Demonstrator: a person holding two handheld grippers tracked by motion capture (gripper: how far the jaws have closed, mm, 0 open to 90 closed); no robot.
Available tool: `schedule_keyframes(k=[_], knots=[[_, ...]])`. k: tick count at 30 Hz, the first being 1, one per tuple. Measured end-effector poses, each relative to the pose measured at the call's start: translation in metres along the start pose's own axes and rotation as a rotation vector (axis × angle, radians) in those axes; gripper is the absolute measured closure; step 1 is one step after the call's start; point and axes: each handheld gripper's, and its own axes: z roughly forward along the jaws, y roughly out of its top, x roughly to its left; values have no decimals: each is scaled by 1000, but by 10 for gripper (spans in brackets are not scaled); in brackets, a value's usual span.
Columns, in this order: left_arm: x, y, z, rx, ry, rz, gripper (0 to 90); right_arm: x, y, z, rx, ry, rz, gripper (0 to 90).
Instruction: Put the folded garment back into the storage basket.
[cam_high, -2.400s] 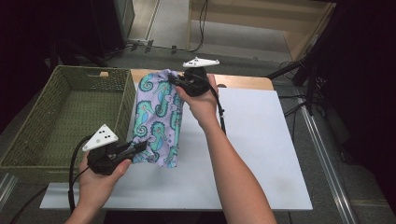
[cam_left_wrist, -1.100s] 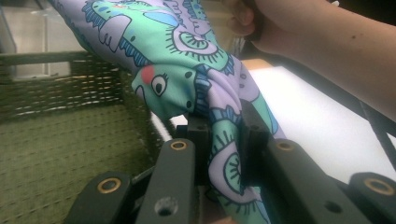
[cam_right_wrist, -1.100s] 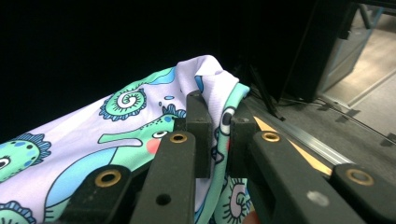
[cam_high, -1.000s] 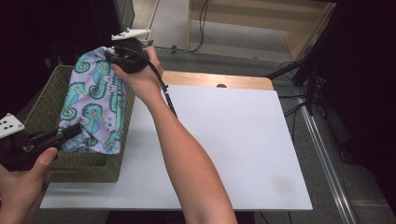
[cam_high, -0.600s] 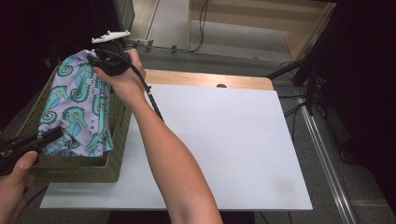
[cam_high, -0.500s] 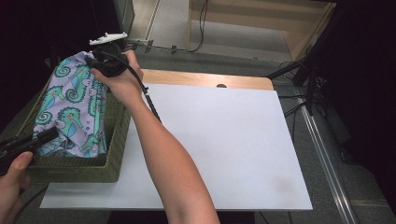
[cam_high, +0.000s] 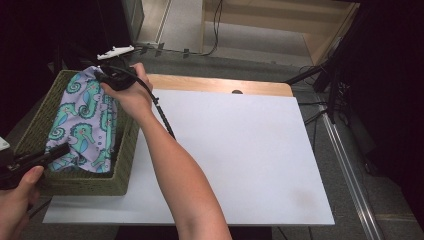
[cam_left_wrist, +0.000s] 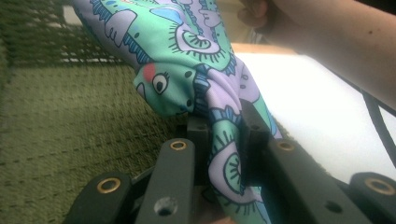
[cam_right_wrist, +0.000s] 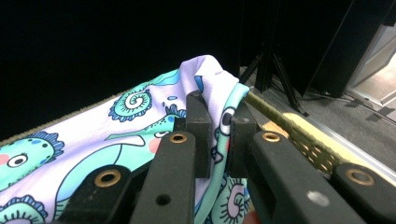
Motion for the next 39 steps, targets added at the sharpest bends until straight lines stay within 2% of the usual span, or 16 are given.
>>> schedule_keyframes(k=[5, 7, 9, 10, 11, 13, 15, 17, 18, 21, 24, 27, 29, 32, 35, 39], knots=[[13, -2, 8, 46, 27, -12, 774, -6, -11, 13, 26, -4, 19, 809], [20, -2, 13, 106, 48, -13, 764, -8, -14, 22, 27, -7, 25, 809], [27, -2, 18, 189, 113, -33, 693, -10, -18, 35, 34, -15, 37, 797], [30, -2, 18, 215, 115, -70, 582, -12, -21, 42, 51, -46, 36, 741], [32, -2, 17, 234, 139, -87, 456, -13, -25, 49, 70, -85, 33, 600], [34, -5, 16, 274, 166, -83, 316, -21, -29, 56, 124, -148, 82, 381], [34, -8, 13, 240, 164, -76, 278, -30, -29, 51, 82, -151, 152, 274], [32, -8, 10, 210, 162, -80, 261, -39, -30, 44, 78, -144, 170, 170], [31, -7, 9, 195, 161, -81, 238, -42, -30, 41, 76, -135, 181, 157], [28, -7, 9, 169, 149, -74, 235, -45, -32, 29, 55, -92, 166, 129], [23, -6, 10, 142, 149, -59, 235, -43, -34, 18, 48, -90, 128, 112], [16, -5, 13, 128, 127, -50, 219, -41, -38, 9, 47, -75, 104, 0], [11, -4, 16, 120, 109, -36, 207, -43, -43, 3, 40, -53, 121, 0], [1, -3, 20, 115, 77, -13, 165, -45, -49, -5, 34, -61, 132, 0], [-8, -1, 24, 101, 96, 14, 100, -49, -57, -14, 32, -71, 139, 0], [-16, 0, 27, 72, 44, 18, 23, -54, -67, -27, 32, -81, 140, 0]])
